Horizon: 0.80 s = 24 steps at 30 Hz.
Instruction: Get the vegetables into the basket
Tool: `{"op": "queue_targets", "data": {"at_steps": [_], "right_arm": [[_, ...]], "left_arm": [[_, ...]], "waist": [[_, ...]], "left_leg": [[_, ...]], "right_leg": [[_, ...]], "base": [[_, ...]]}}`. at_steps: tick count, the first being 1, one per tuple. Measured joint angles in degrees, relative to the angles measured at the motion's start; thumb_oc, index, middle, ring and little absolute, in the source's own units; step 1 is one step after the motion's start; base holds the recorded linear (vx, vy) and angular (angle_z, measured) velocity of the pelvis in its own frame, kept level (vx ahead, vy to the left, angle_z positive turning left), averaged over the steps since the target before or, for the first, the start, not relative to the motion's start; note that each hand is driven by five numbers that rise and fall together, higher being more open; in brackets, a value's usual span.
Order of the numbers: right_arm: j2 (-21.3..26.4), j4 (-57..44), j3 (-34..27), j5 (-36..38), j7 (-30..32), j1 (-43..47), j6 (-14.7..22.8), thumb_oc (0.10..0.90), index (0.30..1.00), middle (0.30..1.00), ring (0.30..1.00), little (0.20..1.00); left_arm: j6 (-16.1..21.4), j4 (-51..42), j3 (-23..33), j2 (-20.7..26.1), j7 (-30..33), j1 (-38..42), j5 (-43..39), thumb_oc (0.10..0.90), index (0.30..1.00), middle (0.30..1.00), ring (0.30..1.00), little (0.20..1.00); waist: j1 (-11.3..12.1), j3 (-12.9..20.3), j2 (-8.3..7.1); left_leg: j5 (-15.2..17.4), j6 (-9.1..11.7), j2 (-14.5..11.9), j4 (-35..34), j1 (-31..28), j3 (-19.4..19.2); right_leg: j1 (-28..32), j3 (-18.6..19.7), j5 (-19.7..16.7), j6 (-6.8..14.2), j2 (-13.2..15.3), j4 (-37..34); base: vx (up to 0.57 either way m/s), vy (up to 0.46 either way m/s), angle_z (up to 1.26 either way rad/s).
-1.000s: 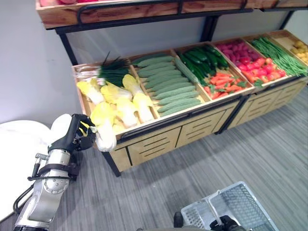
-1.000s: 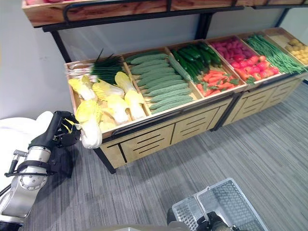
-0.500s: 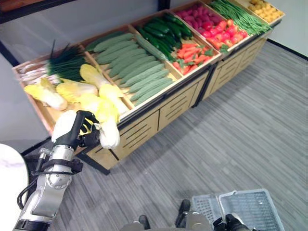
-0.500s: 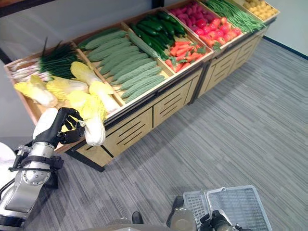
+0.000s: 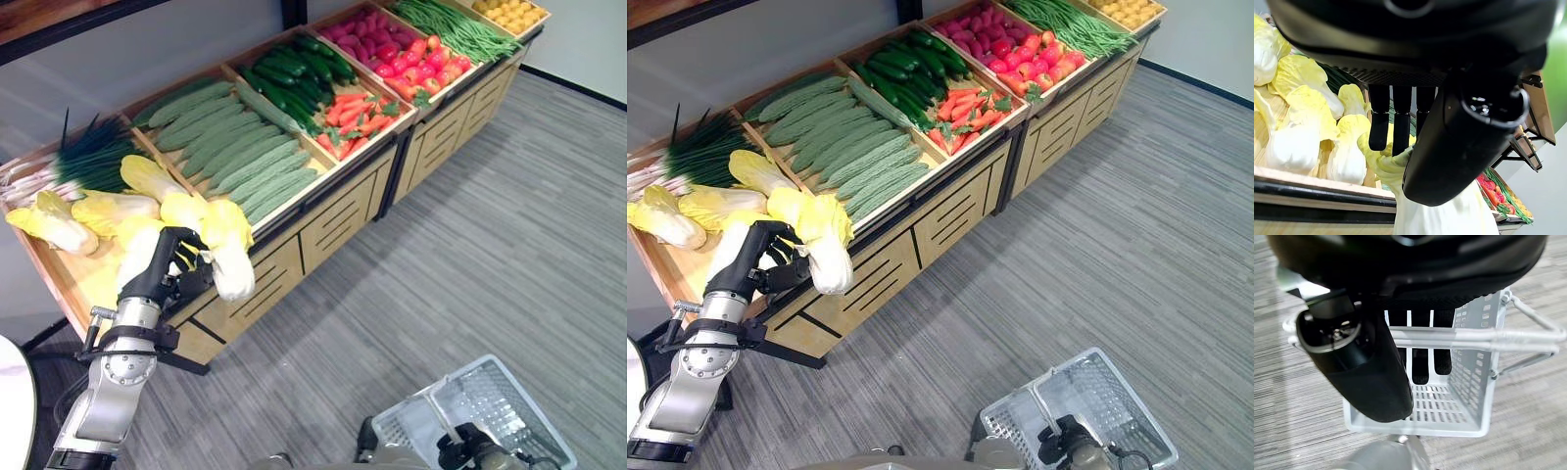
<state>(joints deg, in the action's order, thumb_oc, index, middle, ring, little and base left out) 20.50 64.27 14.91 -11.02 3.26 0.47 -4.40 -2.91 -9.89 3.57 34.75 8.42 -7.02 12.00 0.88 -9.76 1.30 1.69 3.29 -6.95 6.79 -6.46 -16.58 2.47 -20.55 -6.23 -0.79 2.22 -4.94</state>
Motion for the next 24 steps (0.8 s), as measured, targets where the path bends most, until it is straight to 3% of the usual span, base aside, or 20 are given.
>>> {"op": "queue_targets", "data": {"at_steps": [1,2,3,4,5,8,10,11,13,18,21,22,23,24], "right_arm": [[0.02,0.18,1.20,0.01,-0.25,0.46,0.24,0.400,0.300,0.300,0.300,0.300],[0.37,-0.07,1.10,0.02,-0.33,0.91,0.79,0.400,0.300,0.300,0.300,0.300],[1.11,-0.16,1.07,0.01,-0.23,1.35,1.40,0.400,0.300,0.300,0.300,0.300],[1.21,-0.34,1.03,0.01,-0.12,1.56,1.41,0.400,0.300,0.300,0.300,0.300],[0.90,-0.54,0.54,0.04,0.00,1.53,1.58,0.400,0.300,0.300,0.300,0.300],[-0.46,-0.82,-1.83,0.20,0.32,0.98,1.88,0.400,0.300,0.300,0.300,0.300],[-0.55,-0.49,-3.74,0.31,1.09,0.35,1.18,0.400,0.300,0.300,0.300,0.300],[-0.63,-0.35,-3.79,0.39,1.70,-1.31,1.04,0.400,0.300,0.300,0.300,0.300],[-0.24,-0.57,-5.54,1.68,1.63,-1.08,0.33,0.400,0.300,0.300,0.300,0.300],[-0.62,-0.41,-5.39,2.55,1.46,-1.57,-0.07,0.400,0.300,0.300,0.300,0.300],[-0.39,-2.71,-5.44,2.50,1.35,-0.19,0.02,0.400,0.300,0.300,0.300,0.300],[-0.69,-2.89,-5.24,2.48,1.29,0.30,-0.04,0.400,0.300,0.300,0.300,0.300],[-0.79,-2.91,-4.33,2.46,1.24,1.77,-0.15,0.400,0.300,0.300,0.300,0.300],[-0.80,-2.94,-4.18,2.45,1.14,2.50,-0.16,0.400,0.300,0.300,0.300,0.300]], "left_arm": [[-0.02,0.04,-0.04,0.00,0.00,0.00,-0.74,0.400,0.300,0.300,0.300,0.300],[-0.01,0.06,-0.35,0.07,-0.02,0.02,-1.62,0.400,0.300,0.300,0.300,0.300],[0.01,0.06,-0.39,0.10,0.04,0.07,-1.90,0.400,0.300,0.300,0.300,0.300],[0.02,0.07,-0.40,0.16,0.06,0.13,-1.90,0.400,0.300,0.300,0.300,0.300],[-0.01,0.08,-0.36,0.45,0.06,0.09,-1.90,0.400,0.300,0.300,0.300,0.300],[-0.11,0.00,-0.37,1.04,0.02,0.10,-1.89,0.400,0.300,0.300,0.300,0.300],[-0.24,0.07,-0.48,2.15,-0.09,0.17,-1.89,0.400,0.300,0.300,0.300,0.300],[-0.30,0.09,-0.37,2.76,-0.01,0.12,-1.87,0.400,0.300,0.300,0.300,0.300],[-0.39,0.31,-0.40,3.88,0.02,0.24,-1.87,0.400,0.300,0.300,0.300,0.300],[-0.47,0.62,-0.41,4.83,0.05,1.37,-1.88,0.400,0.300,0.300,0.300,0.300],[-0.81,0.77,-0.23,5.17,0.37,1.34,-1.88,0.400,0.300,0.300,0.300,0.300],[-0.77,0.80,-0.28,5.27,0.28,1.89,-1.90,0.400,0.300,0.300,0.300,0.300],[-0.78,0.87,0.12,5.38,0.48,1.86,-1.92,0.400,0.300,0.300,0.300,0.300],[-0.84,0.96,0.13,5.57,0.46,1.92,-1.95,0.400,0.300,0.300,0.300,0.300]], "waist": [[0.79,-0.32,-1.18],[2.13,-0.38,-1.82],[1.79,-0.26,-1.37],[1.82,-0.20,-0.70],[1.78,-0.31,-0.69],[0.30,-0.14,-1.90],[-1.12,-0.24,-1.77],[-1.34,-0.40,-1.83],[-0.17,-0.90,-1.30],[-0.93,-2.19,-1.79],[-0.23,-3.93,-1.63],[-1.42,-4.68,-2.23],[-1.12,-5.29,-1.87],[-0.85,-5.59,-1.36]], "left_leg": [[2.06,0.93,-0.01,4.62,2.44,2.71],[4.68,1.60,2.32,2.97,4.05,11.48],[3.51,0.47,3.50,-2.21,5.26,15.25],[2.18,-1.41,3.70,-3.39,5.88,16.51],[0.43,-2.46,3.58,-3.19,6.23,15.97],[-0.36,-3.35,4.55,-4.25,5.81,12.52],[-2.21,-5.08,7.11,-6.74,5.31,9.80],[-1.70,-6.06,8.67,-6.47,4.62,7.96],[-1.23,-6.91,9.43,-6.69,3.98,4.23],[-0.05,-7.95,10.65,-6.48,3.52,-0.49],[0.89,-8.25,10.33,-6.32,3.46,-5.21],[1.24,-8.15,10.44,-5.93,3.27,-7.27],[2.21,-8.26,9.27,-4.77,4.13,-8.19],[2.28,-8.77,8.28,-4.60,4.31,-9.71]], "right_leg": [[0.32,0.85,-0.43,-0.90,0.68,0.04],[0.56,1.91,-0.32,-1.08,0.76,0.04],[0.14,2.33,0.64,0.05,-0.10,0.51],[-0.87,2.82,1.67,0.48,-0.60,2.18],[-1.87,3.53,2.62,0.70,-0.79,3.38],[-3.99,5.44,3.82,1.50,0.92,5.96],[-6.35,8.45,2.86,3.49,3.52,8.15],[-7.03,10.83,0.73,4.27,4.31,8.36],[-8.05,13.84,0.93,5.59,5.80,9.51],[-9.25,15.98,0.94,6.72,6.73,9.89],[-9.85,20.56,-3.49,8.37,5.89,7.51],[-9.89,20.39,-5.97,8.39,5.40,5.31],[-10.26,19.33,-9.51,8.40,4.50,3.30],[-10.34,17.39,-10.84,9.64,4.37,2.18]], "base": [[-0.01,0.123,-0.21],[0.01,0.163,-0.37],[0.03,0.216,-0.40],[0.07,0.231,-0.44],[0.07,0.255,-0.38],[0.03,0.270,-0.33],[-0.01,0.415,-0.64],[-0.03,0.391,-0.60],[-0.04,0.252,-0.79],[-0.05,0.151,-0.50],[-0.02,0.077,-0.89],[-0.01,0.071,-1.05],[0.00,0.009,-0.88],[0.00,-0.019,-1.24]]}}
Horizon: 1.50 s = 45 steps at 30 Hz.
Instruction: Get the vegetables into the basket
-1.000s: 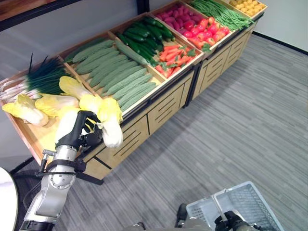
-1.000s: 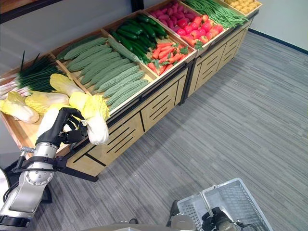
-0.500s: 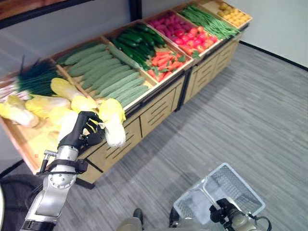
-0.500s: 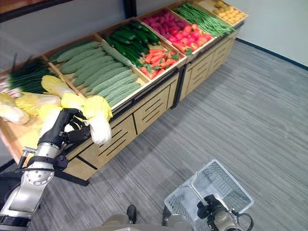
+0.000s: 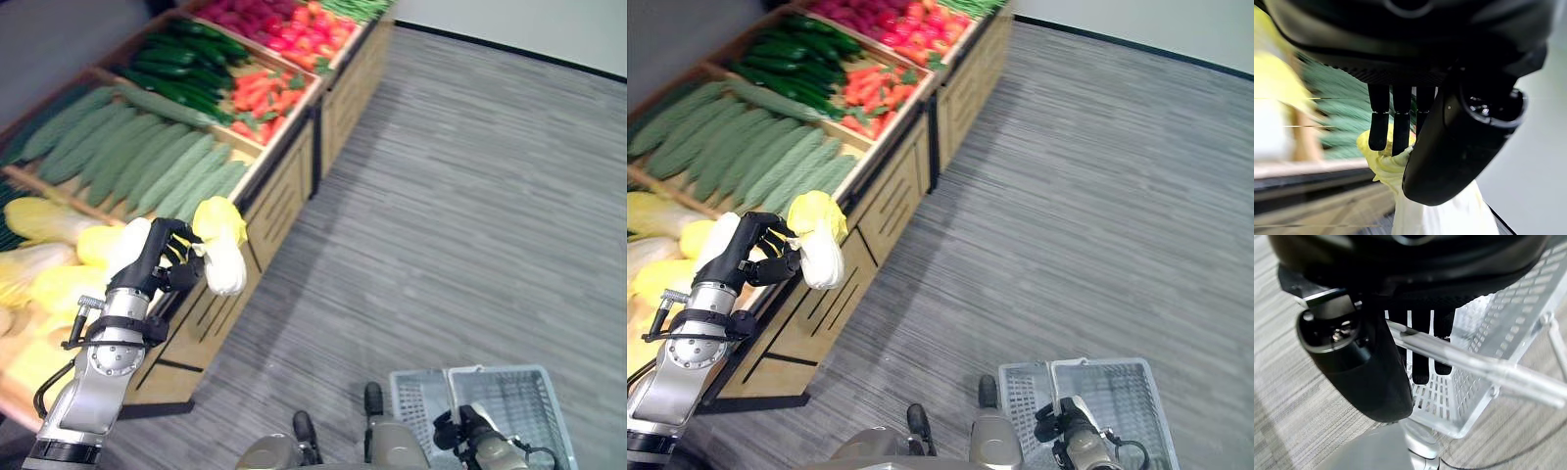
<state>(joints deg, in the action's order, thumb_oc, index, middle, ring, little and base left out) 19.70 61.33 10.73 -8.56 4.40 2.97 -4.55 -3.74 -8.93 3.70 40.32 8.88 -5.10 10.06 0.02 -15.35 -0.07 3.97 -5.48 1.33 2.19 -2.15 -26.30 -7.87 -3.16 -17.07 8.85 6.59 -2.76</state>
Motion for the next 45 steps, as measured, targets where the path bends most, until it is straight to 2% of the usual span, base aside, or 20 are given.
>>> {"op": "queue_targets", "data": {"at_steps": [1,3,4,6,7,9,12,18,20,22,23,24,25,26,29,33,36,39,42,45], "right_arm": [[0.03,0.12,-0.18,-0.03,0.10,0.52,-0.06,0.400,0.300,0.300,0.300,0.300],[0.20,0.19,-0.21,-0.06,0.13,-0.48,-0.43,0.400,0.300,0.300,0.300,0.300],[0.36,0.08,-0.17,-0.10,0.03,-1.76,-0.35,0.400,0.300,0.300,0.300,0.300],[0.36,-0.10,0.41,-0.20,-0.30,-2.19,-0.34,0.400,0.300,0.300,0.300,0.300],[0.36,-1.24,1.34,-0.49,-0.71,-2.84,-0.38,0.400,0.300,0.300,0.300,0.300],[0.43,-1.47,2.81,-0.70,-0.96,-3.01,-0.37,0.400,0.300,0.300,0.300,0.300],[0.36,-2.33,3.40,-1.95,-1.57,-2.02,-0.26,0.400,0.300,0.300,0.300,0.300],[1.72,-3.51,3.65,-2.30,-1.47,-1.95,-0.21,0.400,0.300,0.300,0.300,0.300],[1.22,-3.82,3.85,-2.28,-1.61,-1.51,0.20,0.400,0.300,0.300,0.300,0.300],[1.19,-5.19,4.98,-2.24,-1.73,-1.16,0.61,0.400,0.300,0.300,0.300,0.300],[1.68,-6.16,5.14,-2.23,-1.71,-1.14,0.68,0.400,0.300,0.300,0.300,0.300],[2.18,-6.96,5.12,-2.22,-1.62,-1.07,0.78,0.400,0.300,0.300,0.300,0.300],[2.99,-7.57,4.91,-2.22,-1.63,-0.99,1.08,0.400,0.300,0.300,0.300,0.300],[3.16,-7.77,4.79,-2.21,-1.74,-0.92,0.94,0.400,0.300,0.300,0.300,0.300],[2.76,-8.54,4.82,-2.22,-1.75,-0.29,1.14,0.400,0.300,0.300,0.300,0.300],[2.61,-11.82,1.86,-1.61,-1.72,-1.34,0.12,0.400,0.300,0.300,0.300,0.300],[2.75,-12.65,1.26,-1.56,-1.81,-1.61,-0.75,0.400,0.300,0.300,0.300,0.300],[2.92,-12.26,2.11,-0.96,-2.16,0.16,-1.85,0.400,0.300,0.300,0.300,0.300],[3.42,-12.08,3.79,0.01,-2.97,4.22,-3.23,0.400,0.300,0.300,0.300,0.300],[3.95,-11.96,5.42,0.07,-3.02,8.02,-3.42,0.400,0.300,0.300,0.300,0.300]], "left_arm": [[0.00,0.04,-0.31,-0.47,-0.38,0.92,-0.02,0.400,0.300,0.300,0.300,0.300],[0.21,-0.45,-0.39,-0.80,-0.50,1.09,-0.02,0.400,0.300,0.300,0.300,0.300],[0.44,-0.82,-0.29,-0.78,-0.47,1.27,-0.02,0.400,0.300,0.300,0.300,0.300],[0.19,-0.81,-0.19,-0.80,-0.50,1.03,-0.02,0.400,0.300,0.300,0.300,0.300],[-0.03,-0.78,-0.11,-0.70,-0.50,1.02,-0.02,0.400,0.300,0.300,0.300,0.300],[-0.09,-0.79,0.22,-1.01,-0.49,0.39,-0.02,0.400,0.300,0.300,0.300,0.300],[-0.10,-0.79,0.14,-1.85,-0.97,-0.20,-0.08,0.400,0.300,0.300,0.300,0.300],[-0.08,-0.33,-0.47,-3.48,-1.79,0.08,-2.18,0.400,0.300,0.300,0.300,0.300],[-0.24,0.62,-0.68,-3.75,-1.89,0.15,-2.24,0.400,0.300,0.300,0.300,0.300],[-0.49,0.84,-0.79,-3.67,-1.94,-0.25,-2.29,0.400,0.300,0.300,0.300,0.300],[-0.38,0.80,-0.85,-3.72,-1.90,-0.29,-2.43,0.400,0.300,0.300,0.300,0.300],[-0.37,0.82,-0.91,-3.69,-1.93,-0.35,-2.56,0.400,0.300,0.300,0.300,0.300],[-0.39,0.82,-1.59,-3.67,-1.91,-0.32,-2.70,0.400,0.300,0.300,0.300,0.300],[-0.38,0.83,-2.01,-3.66,-1.92,-0.37,-2.71,0.400,0.300,0.300,0.300,0.300],[-0.41,1.07,-2.45,-3.64,-1.93,-0.66,-2.71,0.400,0.300,0.300,0.300,0.300],[-0.72,1.98,-3.07,-2.89,-3.50,-1.59,-2.65,0.400,0.300,0.300,0.300,0.300],[-0.87,2.04,-3.15,-1.26,-4.01,-1.29,-2.09,0.400,0.300,0.300,0.300,0.300],[-1.36,2.09,-5.74,3.49,-5.46,-0.14,-0.77,0.400,0.300,0.300,0.300,0.300],[-1.36,1.52,-9.28,9.22,-8.79,2.22,0.89,0.400,0.300,0.300,0.300,0.300],[-1.16,-0.68,-11.70,9.71,-10.67,4.75,1.21,0.400,0.300,0.300,0.300,0.300]], "waist": [[-0.47,-0.34,0.50],[-0.86,-0.29,0.46],[-0.84,-0.37,0.61],[0.23,-0.51,1.34],[0.74,-0.46,1.25],[1.00,-0.24,1.38],[1.23,0.11,1.71],[0.28,1.50,1.54],[0.62,1.79,0.46],[2.99,2.01,-0.60],[3.32,1.69,-1.36],[3.53,2.05,-0.79],[3.16,2.03,-0.91],[3.21,2.32,-0.42],[3.38,2.26,-0.34],[1.33,2.13,-0.96],[1.27,2.12,-0.99],[2.21,2.05,-0.87],[2.62,1.83,-0.51],[2.79,1.58,0.07]], "left_leg": [[0.95,-0.86,-0.94,0.28,0.56,-2.19],[1.71,-0.27,-0.98,0.56,0.55,-2.64],[1.18,0.50,-1.10,0.50,0.69,-2.89],[0.29,1.37,-1.98,0.00,-0.09,-4.59],[0.07,1.88,-2.19,-0.28,-0.79,-5.30],[-0.05,2.54,-2.57,-0.38,-1.28,-5.62],[-0.76,3.53,-4.05,-0.19,-1.99,-3.11],[-1.41,4.47,-5.65,1.15,-2.28,0.86],[-1.27,4.64,-6.69,7.64,0.39,3.30],[-1.05,5.18,-8.13,17.77,4.47,9.77],[0.80,7.38,-8.11,19.88,6.94,13.48],[1.70,8.46,-6.71,15.64,6.96,16.64],[0.36,7.80,-5.27,6.30,6.27,19.76],[-0.84,7.47,-4.67,2.67,5.78,21.03],[-5.48,6.09,-4.17,-0.29,5.00,22.06],[-5.95,3.96,-1.03,-2.38,3.32,17.91],[-5.76,3.27,0.26,-2.91,2.92,15.81],[-5.83,3.14,0.89,-4.12,1.82,14.04],[-5.84,3.13,0.75,-4.59,1.00,12.78],[-5.84,3.13,0.49,-4.91,0.35,12.30]], "right_leg": [[-0.37,-12.38,4.52,0.07,2.09,2.11],[0.15,-13.39,6.61,-0.61,4.17,7.20],[1.70,-13.09,9.87,-0.72,4.83,8.74],[2.28,-15.40,13.66,-0.95,4.71,11.35],[3.72,-16.44,14.93,-1.22,4.37,9.36],[5.37,-16.28,14.57,-2.07,3.18,6.07],[8.17,-15.77,13.34,-4.01,0.63,2.35],[10.03,-16.42,14.99,-5.61,-0.92,2.12],[9.89,-16.28,16.10,-6.53,-0.50,3.61],[10.91,-15.77,16.60,-7.22,-1.44,3.18],[10.97,-15.93,16.41,-7.65,-1.30,2.82],[10.95,-16.11,16.40,-7.66,-1.29,2.36],[10.39,-16.31,16.40,-7.65,-1.65,2.26],[9.98,-16.35,16.43,-7.60,-1.85,2.50],[7.96,-13.75,16.73,-7.27,-2.98,4.70],[5.59,-10.12,17.24,-4.96,0.50,7.92],[5.06,-8.93,16.50,-4.13,2.01,7.57],[5.25,-7.37,15.37,-2.46,2.35,6.11],[6.44,-6.47,14.11,-2.16,1.86,3.73],[7.50,-6.21,13.25,-2.40,1.40,1.91]], "base": [[0.01,-0.036,-0.88],[0.02,-0.066,-0.45],[0.04,-0.136,-0.16],[0.06,-0.227,-0.28],[0.04,-0.211,-0.31],[0.04,-0.242,-0.21],[0.04,-0.253,-0.16],[0.04,-0.290,0.07],[-0.02,-0.171,0.02],[-0.06,-0.035,-0.14],[0.01,0.091,0.04],[0.02,0.123,0.12],[0.02,0.183,0.11],[0.03,0.226,-0.02],[0.04,0.270,-0.42],[0.03,0.252,-0.39],[0.00,0.184,-0.40],[0.00,0.101,-0.31],[0.00,0.031,-0.20],[-0.01,-0.009,-0.12]]}}
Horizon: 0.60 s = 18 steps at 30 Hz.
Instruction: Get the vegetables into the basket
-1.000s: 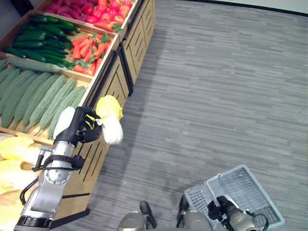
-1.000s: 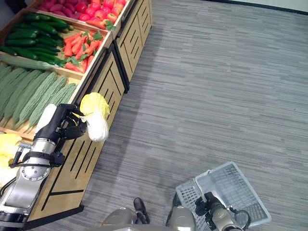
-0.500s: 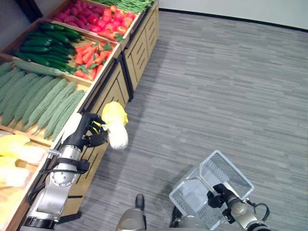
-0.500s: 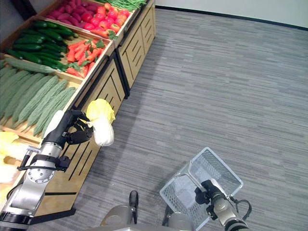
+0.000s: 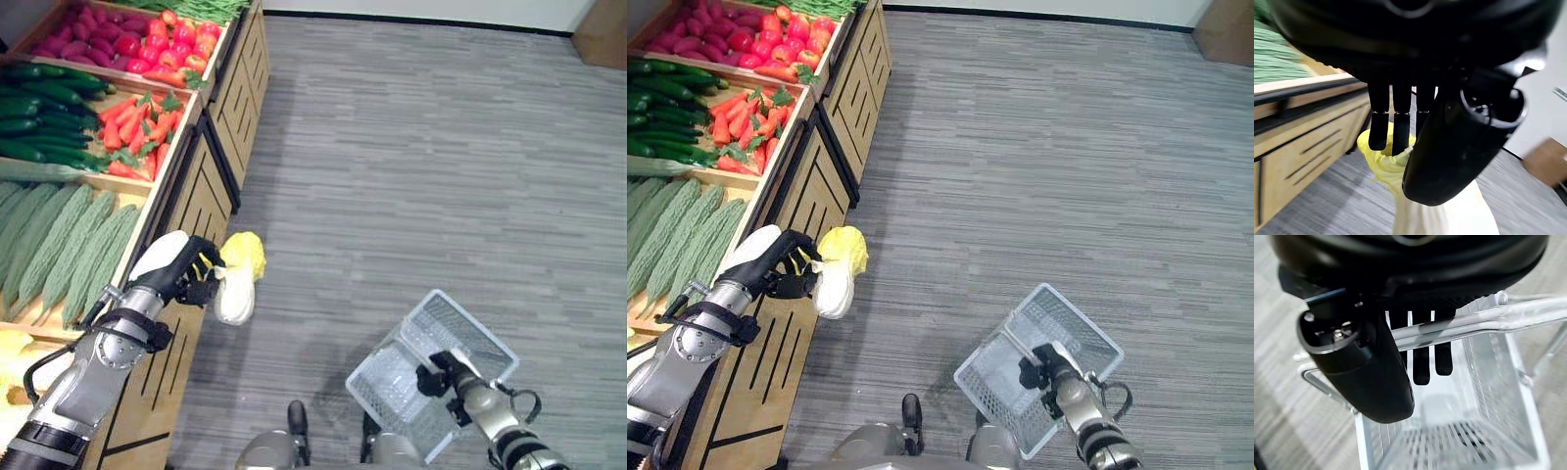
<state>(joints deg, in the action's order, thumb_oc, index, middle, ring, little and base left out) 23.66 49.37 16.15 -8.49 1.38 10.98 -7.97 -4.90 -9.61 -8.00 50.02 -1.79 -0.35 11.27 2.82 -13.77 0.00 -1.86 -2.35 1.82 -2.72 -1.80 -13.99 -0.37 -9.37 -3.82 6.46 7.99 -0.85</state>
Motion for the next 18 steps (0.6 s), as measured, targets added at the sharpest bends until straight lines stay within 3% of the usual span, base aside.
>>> {"op": "queue_targets", "data": {"at_steps": [3,8,10,18], "right_arm": [[0.44,-0.01,3.14,0.02,-0.19,3.32,-0.29,0.400,0.300,0.300,0.300,0.300],[0.40,-4.25,6.03,0.36,-0.04,10.88,-1.00,0.400,0.300,0.300,0.300,0.300],[0.43,-7.24,6.62,0.52,0.15,11.60,-0.64,0.400,0.300,0.300,0.300,0.300],[-0.85,-10.21,9.13,0.80,1.10,15.56,-1.17,0.400,0.300,0.300,0.300,0.300]], "left_arm": [[0.21,-1.43,-4.79,1.31,-1.38,4.36,0.00,0.400,0.300,0.300,0.300,0.300],[2.72,-2.24,-15.76,-0.20,-3.58,14.57,-0.41,0.400,0.300,0.300,0.300,0.300],[3.30,-2.25,-16.45,-1.41,-4.02,14.77,-0.80,0.400,0.300,0.300,0.300,0.300],[2.87,-0.68,-20.46,-5.42,-4.59,16.77,-0.44,0.400,0.300,0.300,0.300,0.300]], "waist": [[0.36,-0.09,0.19],[-0.28,-0.37,2.94],[-0.91,-0.08,3.91],[-0.79,-0.15,4.53]], "left_leg": [[0.00,0.00,-0.36,0.00,-0.30,-0.19],[-0.09,0.14,-0.88,-0.41,-0.84,-0.46],[-0.13,0.19,-1.02,-0.82,-1.16,-0.46],[-0.53,0.79,-1.60,-0.81,-1.76,0.24]], "right_leg": [[0.97,0.05,-0.78,-0.29,-0.51,-1.71],[2.37,0.05,-1.73,-0.59,-1.32,-4.08],[2.50,0.05,-1.65,-0.71,-1.50,-4.07],[3.44,-0.56,-0.91,-1.48,-2.03,-4.10]], "base": [[0.00,-0.019,-0.03],[0.03,-0.087,-0.04],[0.05,-0.134,-0.02],[0.03,-0.109,0.05]]}}
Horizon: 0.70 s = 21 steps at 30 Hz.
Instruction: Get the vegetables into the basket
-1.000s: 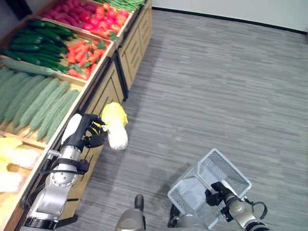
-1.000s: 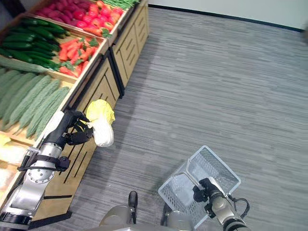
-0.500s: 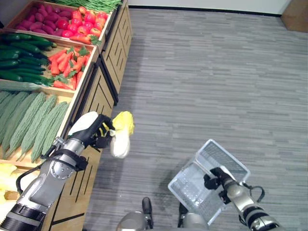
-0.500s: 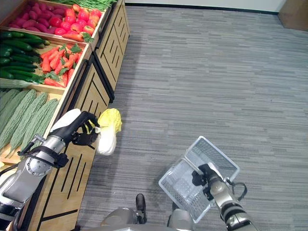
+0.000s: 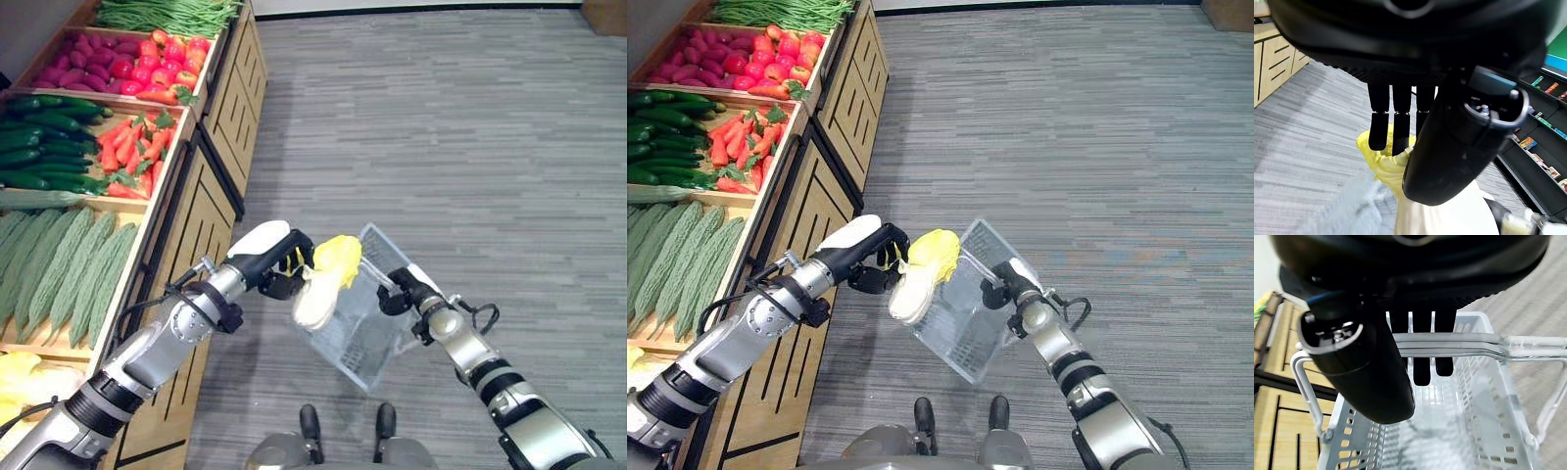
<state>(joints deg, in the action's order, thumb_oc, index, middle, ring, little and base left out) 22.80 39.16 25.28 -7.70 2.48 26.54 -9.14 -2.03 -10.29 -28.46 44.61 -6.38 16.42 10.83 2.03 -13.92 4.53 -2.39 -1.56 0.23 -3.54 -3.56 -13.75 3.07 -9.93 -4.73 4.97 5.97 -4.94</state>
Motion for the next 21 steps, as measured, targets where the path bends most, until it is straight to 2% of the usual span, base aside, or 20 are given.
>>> {"op": "queue_targets", "data": {"at_steps": [5,6,10,14,17,18,21], "right_arm": [[-1.77,-0.77,0.59,1.45,1.41,1.21,-0.13,0.400,0.300,0.300,0.300,0.300],[-1.77,-2.13,2.62,1.42,1.58,1.21,-0.77,0.400,0.300,0.300,0.300,0.300],[-1.91,-5.27,4.92,1.88,1.47,0.81,-0.86,0.400,0.300,0.300,0.300,0.300],[-1.27,-12.18,6.23,2.02,1.19,-1.19,-0.94,0.400,0.300,0.300,0.300,0.300],[-0.77,-17.92,7.29,3.61,-0.14,-3.00,-0.98,0.400,0.300,0.300,0.300,0.300],[0.78,-23.61,7.82,3.74,-0.75,-5.83,-1.06,0.400,0.300,0.300,0.300,0.300],[0.58,-27.32,9.56,4.28,-2.71,-7.15,-1.00,0.400,0.300,0.300,0.300,0.300]], "left_arm": [[-0.10,5.91,-4.70,-6.12,0.02,1.30,2.95,0.400,0.300,0.300,0.300,0.300],[-0.31,9.85,-4.78,-9.42,0.12,1.19,4.53,0.400,0.300,0.300,0.300,0.300],[-1.30,16.25,-6.28,-12.65,0.25,1.19,7.29,0.400,0.300,0.300,0.300,0.300],[-2.52,26.76,-6.93,-19.69,2.29,1.48,11.13,0.400,0.300,0.300,0.300,0.300],[-3.29,32.57,-8.54,-22.28,2.41,1.64,14.90,0.400,0.300,0.300,0.300,0.300],[-3.48,36.34,-8.44,-24.55,3.05,1.94,16.25,0.400,0.300,0.300,0.300,0.300],[-4.06,41.28,-8.64,-25.46,3.47,2.36,16.45,0.400,0.300,0.300,0.300,0.300]], "waist": [[-0.03,0.38,1.32],[-0.39,0.42,1.51],[-1.48,0.44,1.55],[-2.30,0.45,1.52],[-3.61,0.46,1.41],[-3.84,0.52,1.06],[-4.85,0.93,-0.37]], "left_leg": [[-0.09,0.14,-0.02,-0.26,0.00,0.86],[-0.20,0.30,-0.05,-0.49,0.00,1.10],[-0.30,0.44,-0.24,-0.64,0.12,1.31],[-0.58,0.66,-0.52,-1.33,0.04,1.29],[-0.59,0.66,-0.65,-1.42,-0.10,1.23],[-0.59,0.66,-0.70,-1.44,-0.27,1.14],[-0.58,0.66,-0.87,-1.45,-0.72,0.35]], "right_leg": [[0.24,-0.96,0.07,-0.07,-0.06,-0.03],[0.20,-1.11,0.07,-0.08,-0.13,-0.03],[0.10,-1.12,0.15,-0.21,-0.37,-0.02],[-0.15,-1.18,0.15,-0.25,-0.77,0.00],[-0.09,-1.20,0.15,-0.26,-0.90,0.01],[0.04,-1.13,0.15,-0.25,-0.97,0.01],[0.09,-0.45,0.15,-0.26,-1.13,0.01]], "base": [[0.03,-0.077,0.08],[0.01,-0.059,0.03],[-0.01,-0.058,0.02],[-0.01,-0.013,0.00],[0.00,0.000,0.00],[0.00,0.003,-0.05],[-0.01,0.008,-0.14]]}}
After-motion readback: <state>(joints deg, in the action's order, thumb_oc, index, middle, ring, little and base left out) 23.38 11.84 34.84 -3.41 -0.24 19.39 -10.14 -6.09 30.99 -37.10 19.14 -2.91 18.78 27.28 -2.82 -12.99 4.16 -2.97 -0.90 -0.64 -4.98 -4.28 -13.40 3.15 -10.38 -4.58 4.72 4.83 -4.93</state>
